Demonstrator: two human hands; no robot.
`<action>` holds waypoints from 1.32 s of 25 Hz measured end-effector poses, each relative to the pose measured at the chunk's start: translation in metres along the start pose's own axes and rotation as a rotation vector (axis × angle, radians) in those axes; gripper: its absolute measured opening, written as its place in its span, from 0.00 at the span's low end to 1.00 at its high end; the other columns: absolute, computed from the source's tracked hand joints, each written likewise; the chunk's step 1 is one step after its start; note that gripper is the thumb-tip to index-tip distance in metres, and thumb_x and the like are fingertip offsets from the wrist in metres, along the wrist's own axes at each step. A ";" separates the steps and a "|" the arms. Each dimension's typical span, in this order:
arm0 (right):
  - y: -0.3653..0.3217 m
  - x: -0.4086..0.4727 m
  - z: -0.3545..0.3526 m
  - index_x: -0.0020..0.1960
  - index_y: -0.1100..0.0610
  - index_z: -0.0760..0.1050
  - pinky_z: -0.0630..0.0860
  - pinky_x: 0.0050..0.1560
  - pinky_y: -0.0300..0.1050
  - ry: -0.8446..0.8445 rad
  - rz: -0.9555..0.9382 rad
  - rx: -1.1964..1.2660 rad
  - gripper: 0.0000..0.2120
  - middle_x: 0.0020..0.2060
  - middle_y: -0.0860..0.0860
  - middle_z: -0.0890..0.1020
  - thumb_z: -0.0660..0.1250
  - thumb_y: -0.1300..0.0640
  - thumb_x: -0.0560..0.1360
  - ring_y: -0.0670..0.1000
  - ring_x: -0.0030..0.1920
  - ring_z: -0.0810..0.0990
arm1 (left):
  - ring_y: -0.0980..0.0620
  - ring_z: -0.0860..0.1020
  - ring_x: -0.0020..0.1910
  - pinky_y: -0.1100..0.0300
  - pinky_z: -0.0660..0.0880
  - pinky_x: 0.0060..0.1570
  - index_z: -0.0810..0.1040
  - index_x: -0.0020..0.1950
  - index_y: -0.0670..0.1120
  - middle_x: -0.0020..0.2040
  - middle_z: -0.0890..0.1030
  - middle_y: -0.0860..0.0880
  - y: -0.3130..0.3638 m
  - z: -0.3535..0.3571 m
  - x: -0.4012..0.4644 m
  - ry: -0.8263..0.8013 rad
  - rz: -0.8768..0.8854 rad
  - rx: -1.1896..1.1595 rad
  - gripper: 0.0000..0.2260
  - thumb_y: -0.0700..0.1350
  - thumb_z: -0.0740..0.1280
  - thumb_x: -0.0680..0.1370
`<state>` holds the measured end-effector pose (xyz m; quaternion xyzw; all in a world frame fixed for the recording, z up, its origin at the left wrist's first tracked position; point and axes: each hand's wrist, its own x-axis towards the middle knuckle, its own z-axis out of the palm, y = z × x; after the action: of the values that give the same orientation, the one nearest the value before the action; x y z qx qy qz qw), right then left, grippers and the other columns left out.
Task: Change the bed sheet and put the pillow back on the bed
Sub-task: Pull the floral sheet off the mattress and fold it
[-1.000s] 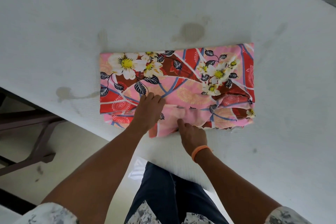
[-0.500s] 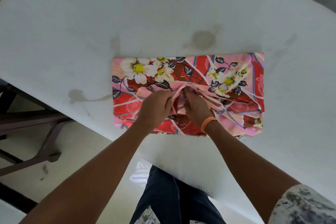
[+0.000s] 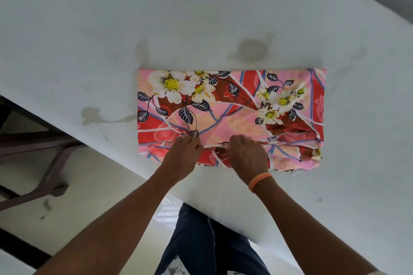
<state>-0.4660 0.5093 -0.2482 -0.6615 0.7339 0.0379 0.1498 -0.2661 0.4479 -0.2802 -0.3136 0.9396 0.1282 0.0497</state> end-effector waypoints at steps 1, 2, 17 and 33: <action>0.012 0.000 0.001 0.46 0.57 0.73 0.72 0.36 0.47 0.078 0.066 -0.025 0.08 0.40 0.55 0.78 0.71 0.58 0.71 0.55 0.37 0.75 | 0.42 0.79 0.45 0.49 0.79 0.45 0.80 0.50 0.41 0.47 0.81 0.42 0.001 -0.001 -0.001 0.024 -0.030 -0.023 0.13 0.39 0.76 0.67; 0.025 0.001 0.001 0.49 0.58 0.72 0.72 0.41 0.50 0.122 0.129 -0.063 0.10 0.44 0.57 0.76 0.70 0.61 0.70 0.57 0.42 0.74 | 0.43 0.79 0.46 0.50 0.78 0.45 0.79 0.51 0.42 0.49 0.80 0.42 0.002 -0.002 -0.001 0.063 -0.070 -0.046 0.13 0.40 0.75 0.69; 0.040 0.006 -0.010 0.43 0.56 0.73 0.75 0.40 0.47 -0.366 0.288 0.273 0.10 0.39 0.55 0.80 0.63 0.49 0.76 0.59 0.42 0.80 | 0.47 0.76 0.52 0.53 0.79 0.49 0.77 0.54 0.43 0.51 0.78 0.44 0.016 -0.016 0.030 0.121 -0.465 -0.529 0.09 0.39 0.68 0.74; 0.000 0.073 0.052 0.79 0.56 0.33 0.37 0.73 0.64 -0.260 0.045 0.023 0.41 0.77 0.57 0.34 0.43 0.32 0.78 0.59 0.78 0.35 | 0.43 0.84 0.42 0.46 0.81 0.51 0.81 0.45 0.46 0.43 0.85 0.45 -0.129 -0.031 0.012 -0.082 -1.268 -0.989 0.15 0.54 0.78 0.68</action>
<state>-0.4628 0.4523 -0.3171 -0.6328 0.7233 0.1183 0.2500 -0.1985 0.3336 -0.2798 -0.7680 0.4146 0.4881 0.0030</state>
